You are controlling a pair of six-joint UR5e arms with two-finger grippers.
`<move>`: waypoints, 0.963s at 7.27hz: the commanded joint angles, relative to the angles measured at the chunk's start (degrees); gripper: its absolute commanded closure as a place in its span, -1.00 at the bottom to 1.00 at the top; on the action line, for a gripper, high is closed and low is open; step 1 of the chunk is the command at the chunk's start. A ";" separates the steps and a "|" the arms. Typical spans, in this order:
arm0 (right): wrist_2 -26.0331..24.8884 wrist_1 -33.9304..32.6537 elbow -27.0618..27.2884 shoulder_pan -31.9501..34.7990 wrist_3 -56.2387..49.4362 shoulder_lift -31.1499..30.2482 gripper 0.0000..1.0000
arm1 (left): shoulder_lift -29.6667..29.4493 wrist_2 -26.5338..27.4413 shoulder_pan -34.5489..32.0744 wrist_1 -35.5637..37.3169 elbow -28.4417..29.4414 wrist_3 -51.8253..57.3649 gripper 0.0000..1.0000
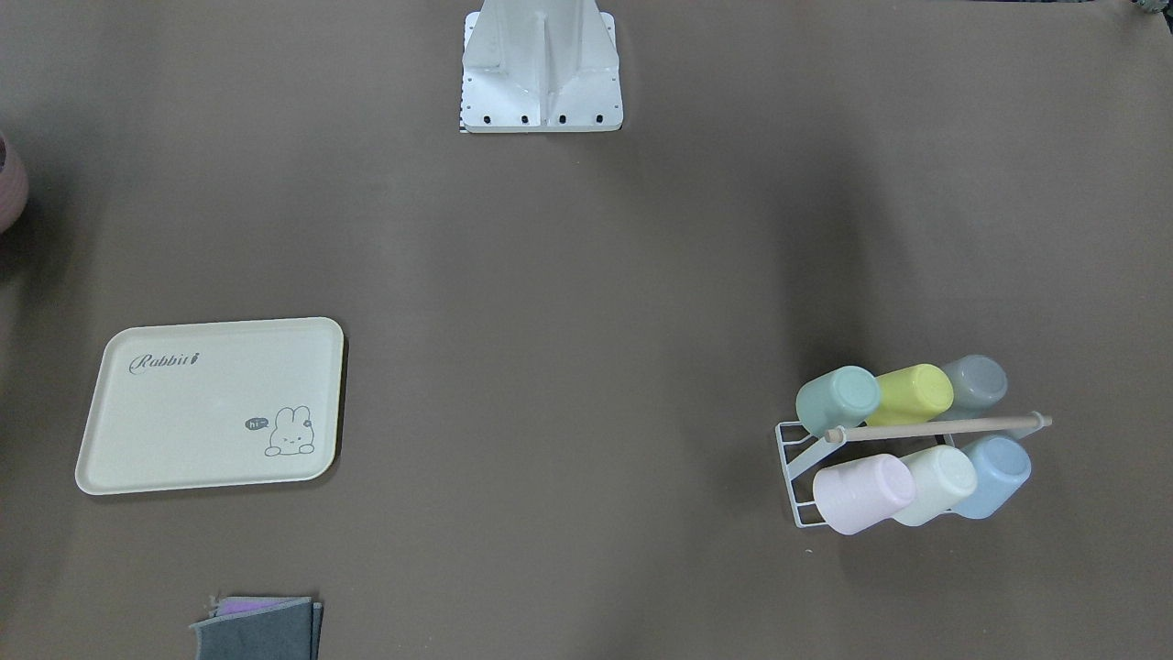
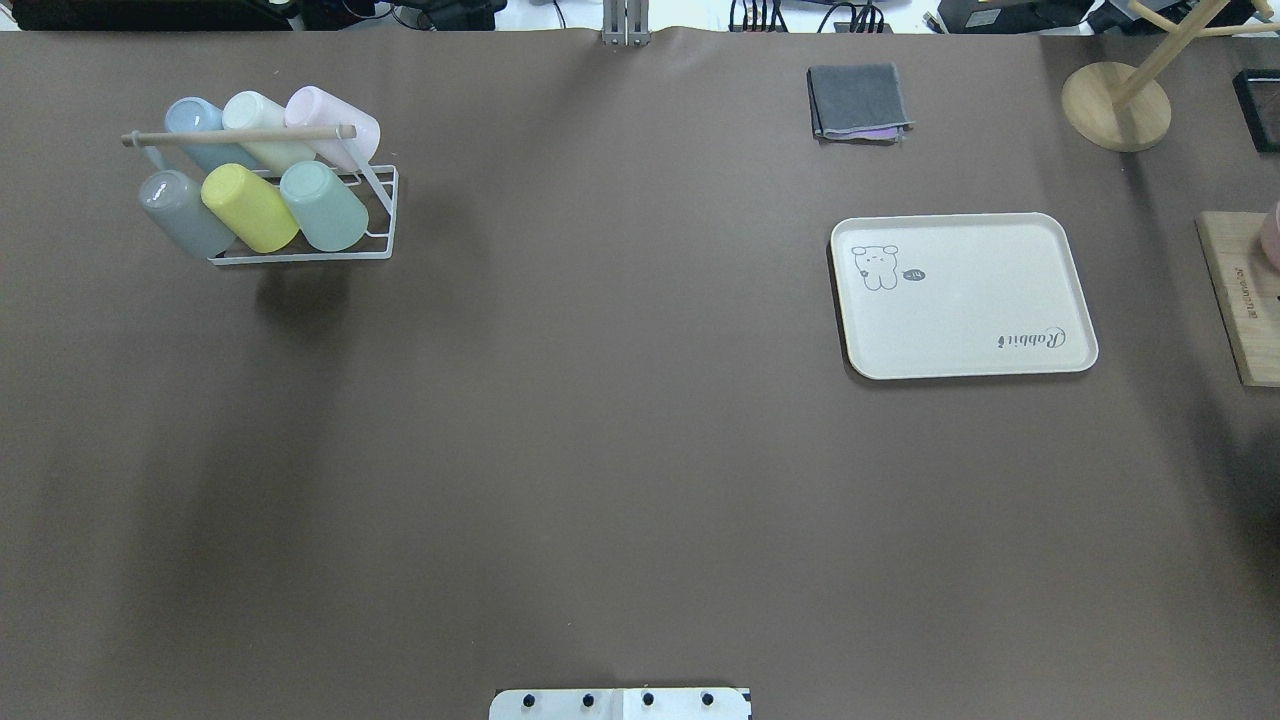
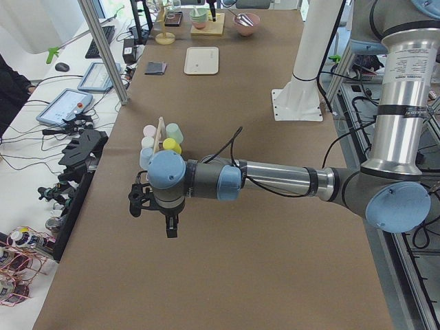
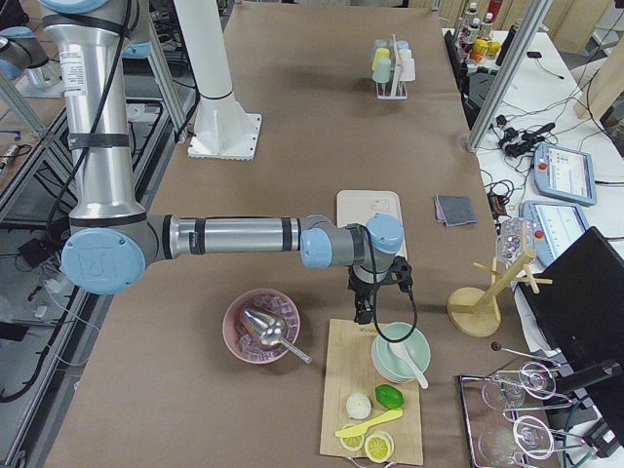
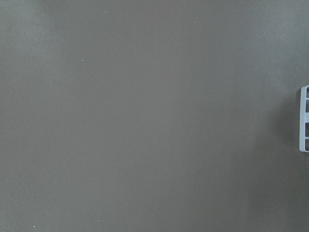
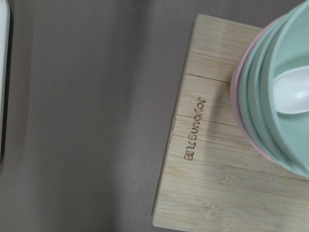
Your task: Pick up and place green cup on tray
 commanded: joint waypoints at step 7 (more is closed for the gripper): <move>-0.17 0.00 -0.52 0.00 0.09 -0.35 -1.00 | 0.00 -0.05 0.00 0.04 0.12 -0.26 -0.99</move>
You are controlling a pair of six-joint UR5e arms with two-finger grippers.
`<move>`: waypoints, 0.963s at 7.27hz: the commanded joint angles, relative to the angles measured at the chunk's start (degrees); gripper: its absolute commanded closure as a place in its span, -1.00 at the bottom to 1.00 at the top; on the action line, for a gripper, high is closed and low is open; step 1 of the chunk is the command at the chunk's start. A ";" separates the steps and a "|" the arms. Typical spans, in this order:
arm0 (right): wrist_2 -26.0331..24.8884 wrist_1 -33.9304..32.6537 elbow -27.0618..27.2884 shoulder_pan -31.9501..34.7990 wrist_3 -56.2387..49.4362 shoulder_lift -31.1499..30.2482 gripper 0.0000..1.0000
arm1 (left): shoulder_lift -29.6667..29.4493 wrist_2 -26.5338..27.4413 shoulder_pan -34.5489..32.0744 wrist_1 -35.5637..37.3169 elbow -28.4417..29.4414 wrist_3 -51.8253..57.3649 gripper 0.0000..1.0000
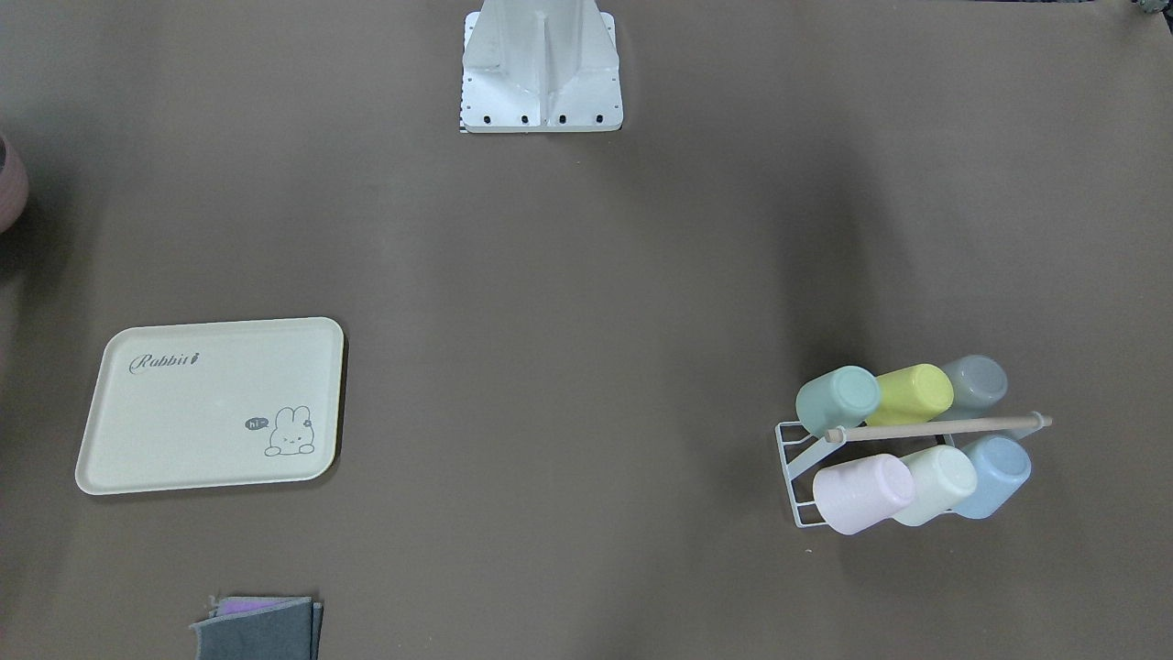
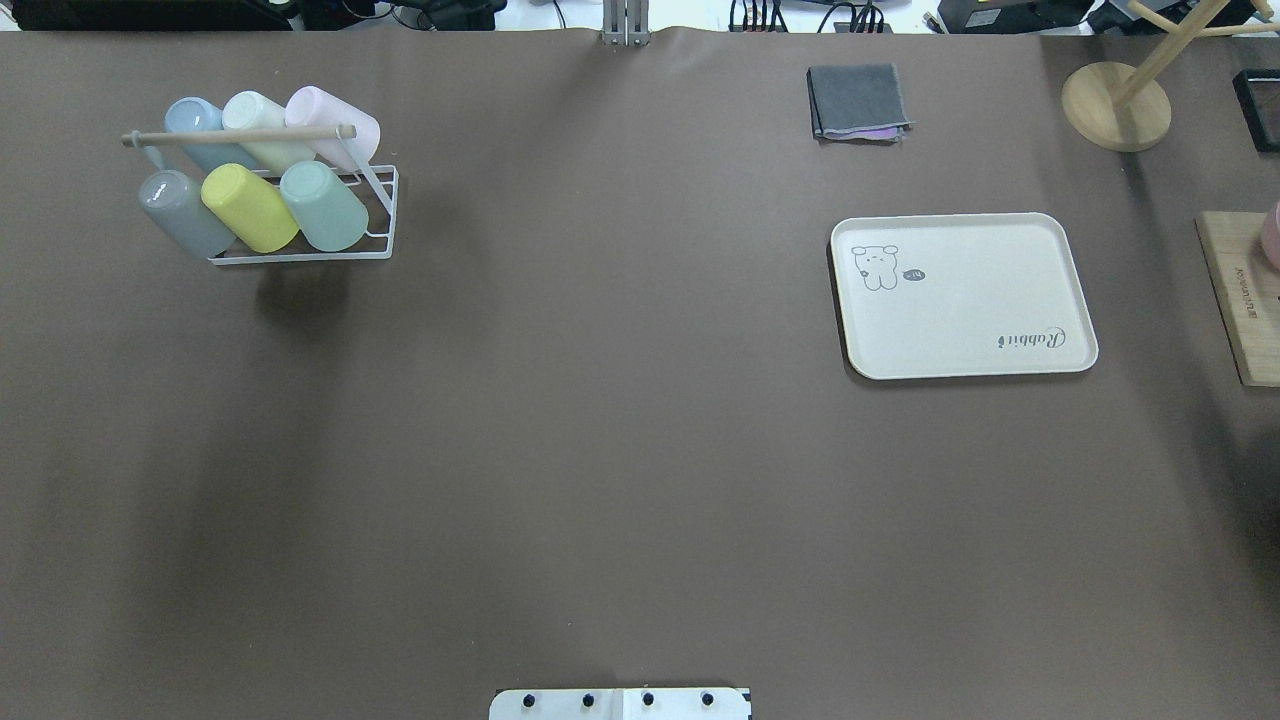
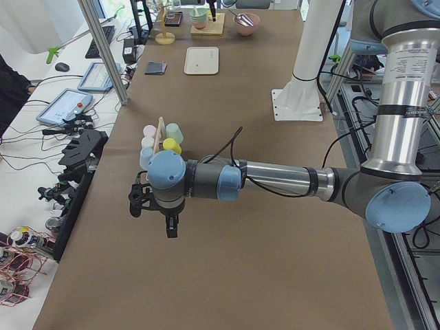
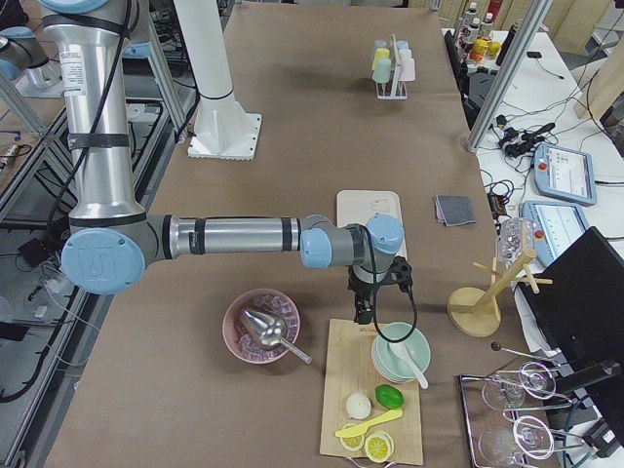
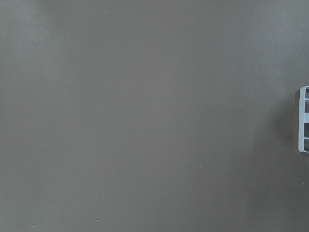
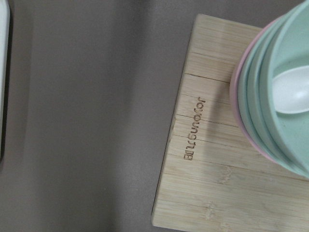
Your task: Pick up and place green cup on tray
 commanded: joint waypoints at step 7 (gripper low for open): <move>-0.05 0.00 0.34 0.40 0.64 -0.40 -1.00 | -0.35 0.09 0.00 0.53 0.20 -0.16 -0.99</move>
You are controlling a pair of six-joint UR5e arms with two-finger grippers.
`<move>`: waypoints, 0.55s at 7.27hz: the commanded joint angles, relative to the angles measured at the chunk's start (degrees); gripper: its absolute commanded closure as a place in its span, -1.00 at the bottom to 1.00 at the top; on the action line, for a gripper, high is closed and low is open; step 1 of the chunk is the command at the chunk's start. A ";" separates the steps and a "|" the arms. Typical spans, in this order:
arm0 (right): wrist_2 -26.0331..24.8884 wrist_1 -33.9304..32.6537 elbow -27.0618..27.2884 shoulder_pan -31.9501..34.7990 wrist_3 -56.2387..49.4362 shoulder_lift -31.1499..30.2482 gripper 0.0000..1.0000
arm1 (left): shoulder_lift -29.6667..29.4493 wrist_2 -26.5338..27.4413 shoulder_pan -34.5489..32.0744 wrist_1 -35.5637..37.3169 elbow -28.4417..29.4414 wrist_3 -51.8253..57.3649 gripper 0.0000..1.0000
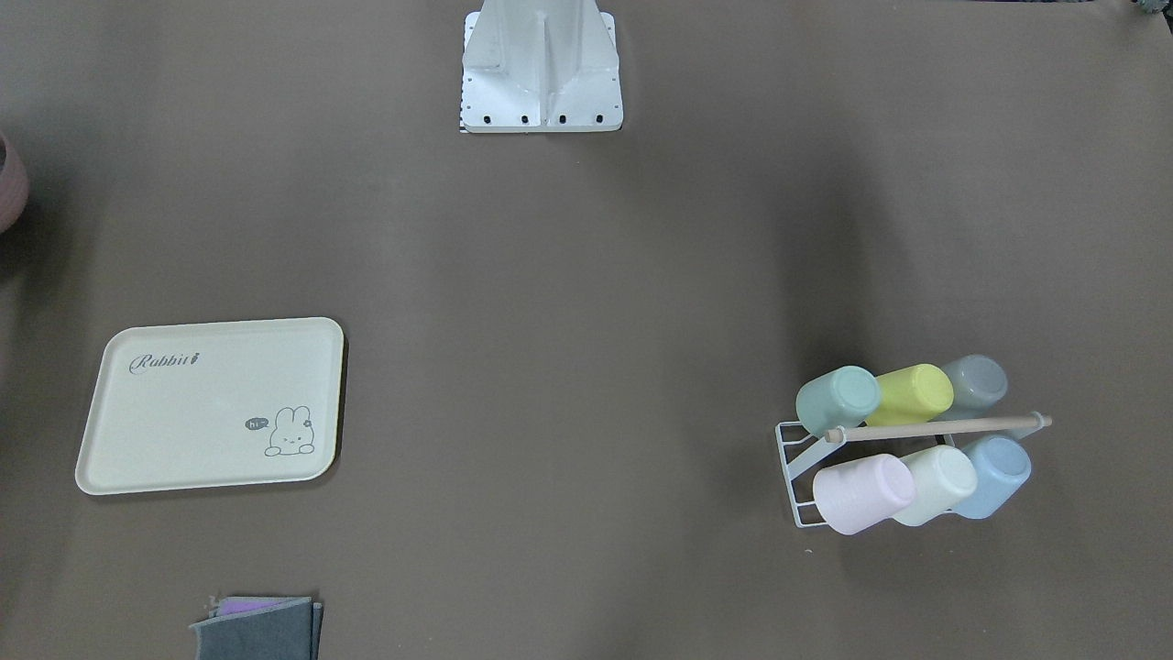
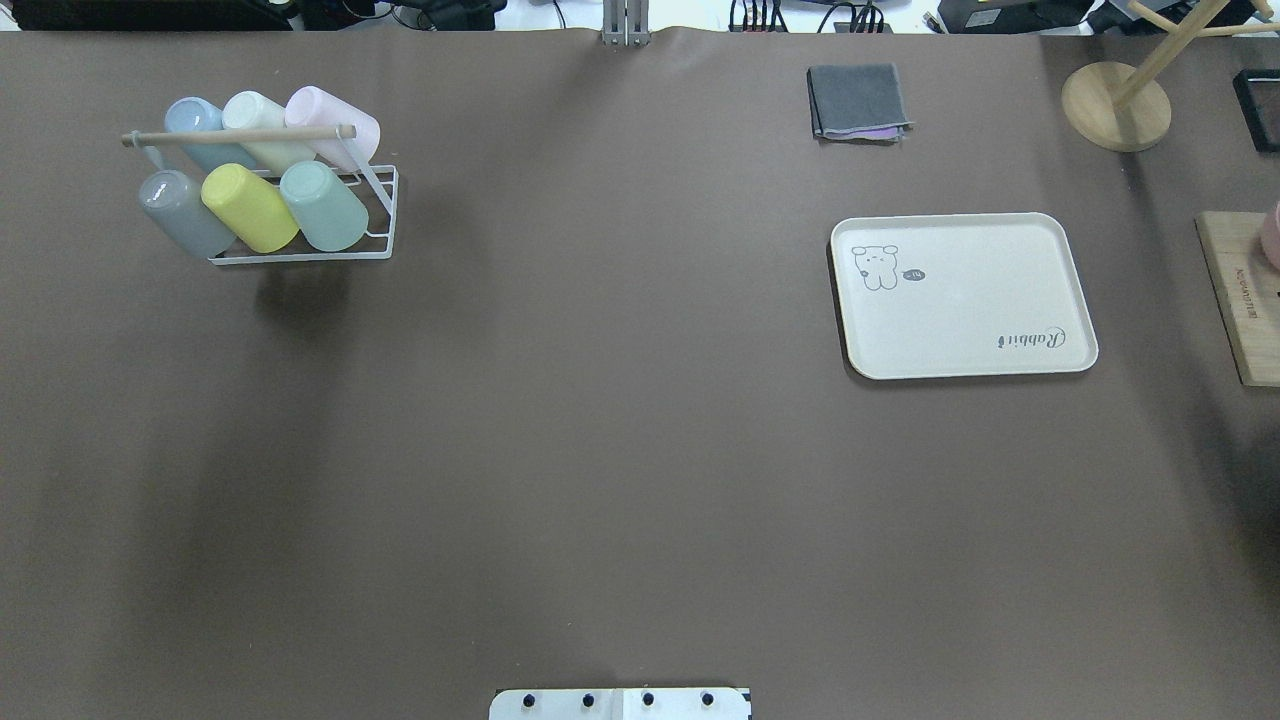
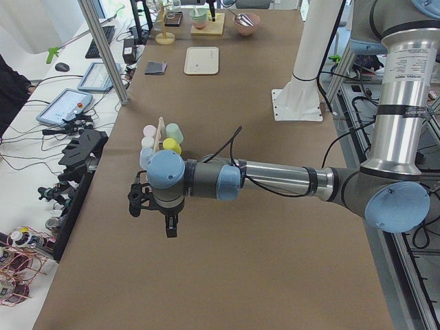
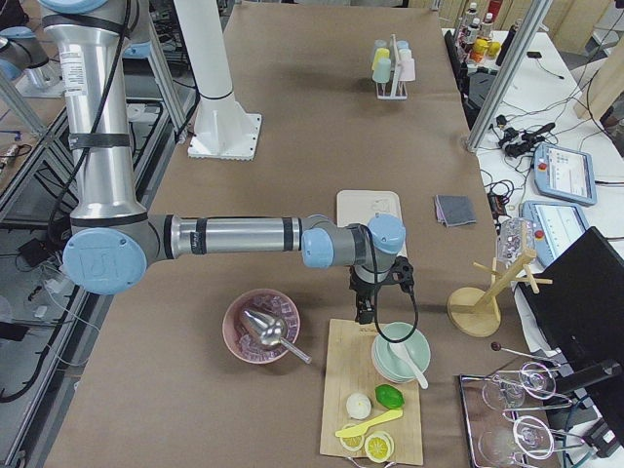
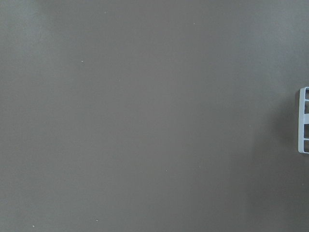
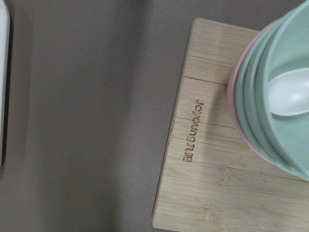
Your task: Pick up and place green cup on tray
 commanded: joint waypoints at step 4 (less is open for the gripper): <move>5.90 0.03 1.63 -0.41 6.94 1.44 -0.99 | -0.49 0.77 2.27 8.03 -10.58 -9.33 -0.99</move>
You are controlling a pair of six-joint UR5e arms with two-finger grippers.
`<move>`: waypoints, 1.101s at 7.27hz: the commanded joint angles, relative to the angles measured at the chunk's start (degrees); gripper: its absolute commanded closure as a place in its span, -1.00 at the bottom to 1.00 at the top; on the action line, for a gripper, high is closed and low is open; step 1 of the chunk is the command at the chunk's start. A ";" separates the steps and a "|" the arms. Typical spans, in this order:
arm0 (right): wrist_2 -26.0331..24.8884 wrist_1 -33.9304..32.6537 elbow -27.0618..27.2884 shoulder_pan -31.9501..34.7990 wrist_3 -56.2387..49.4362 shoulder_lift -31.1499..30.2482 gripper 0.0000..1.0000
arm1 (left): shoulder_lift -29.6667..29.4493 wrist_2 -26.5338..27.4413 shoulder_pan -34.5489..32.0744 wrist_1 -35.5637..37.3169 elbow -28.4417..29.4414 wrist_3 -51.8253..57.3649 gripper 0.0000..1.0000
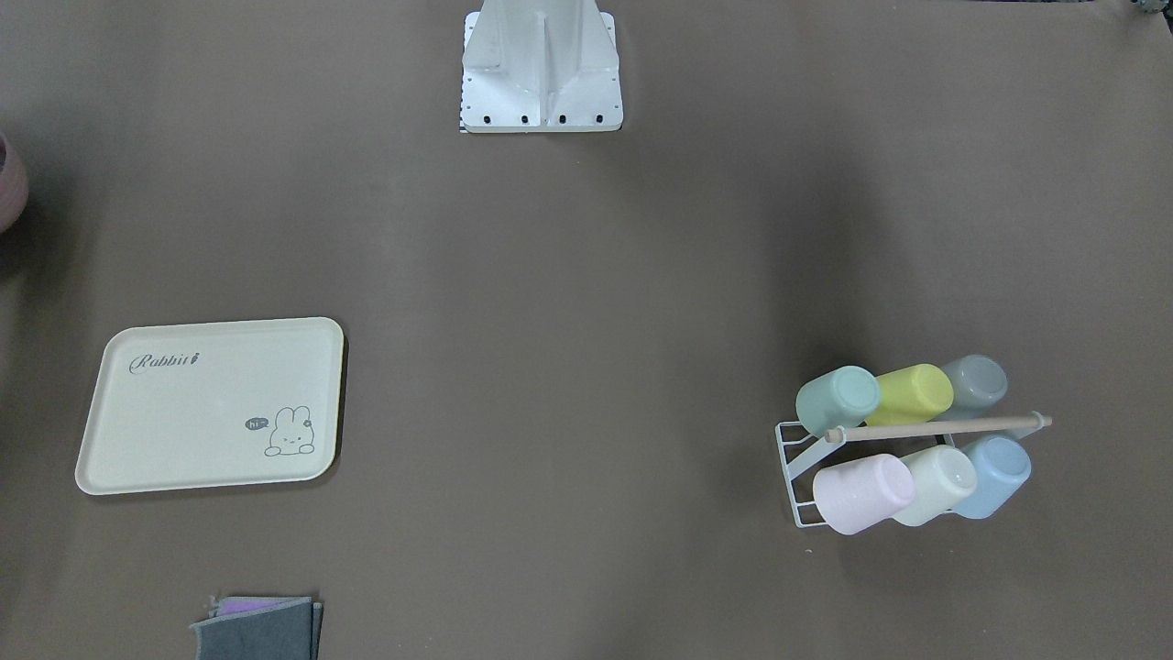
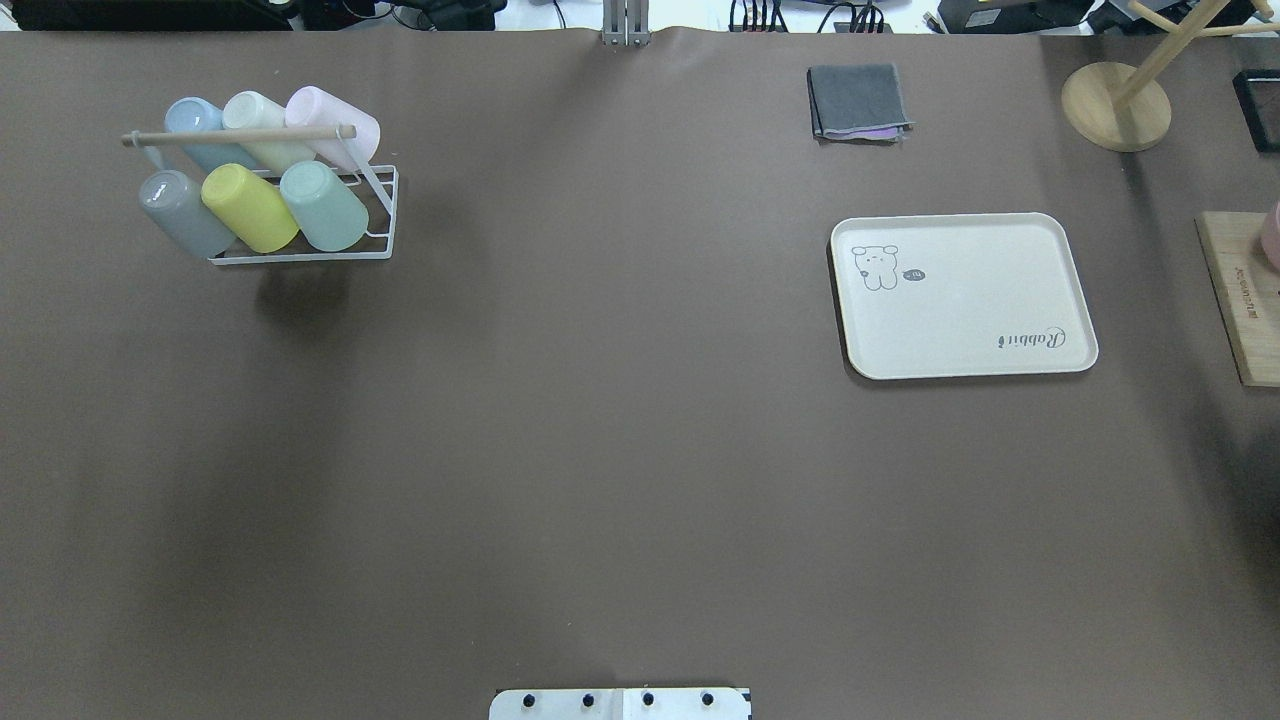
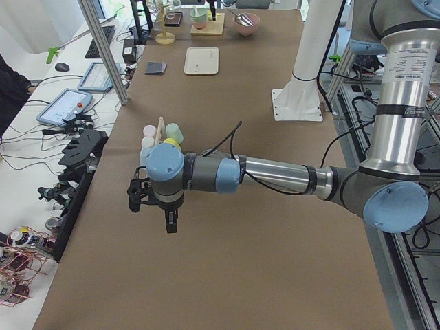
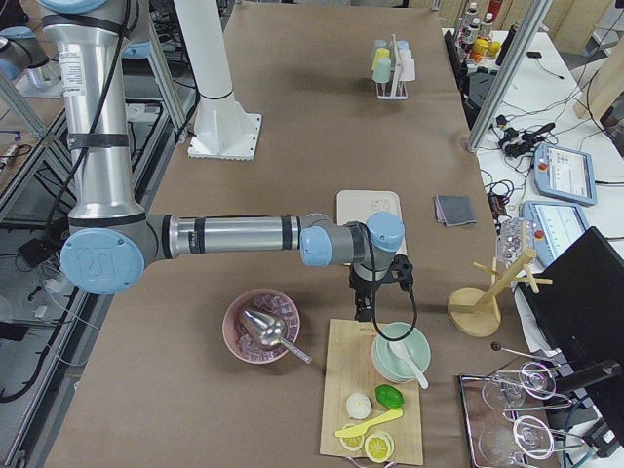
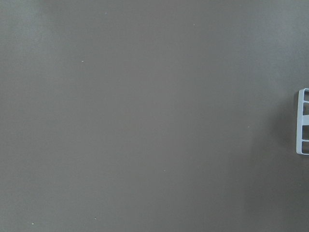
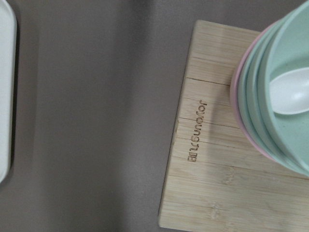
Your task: Pick up and place green cup on tray
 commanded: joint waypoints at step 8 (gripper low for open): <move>4.42 26.54 -16.15 -10.45 22.10 12.86 -0.95 | -15.49 15.74 32.41 2.68 -21.55 -36.52 -0.99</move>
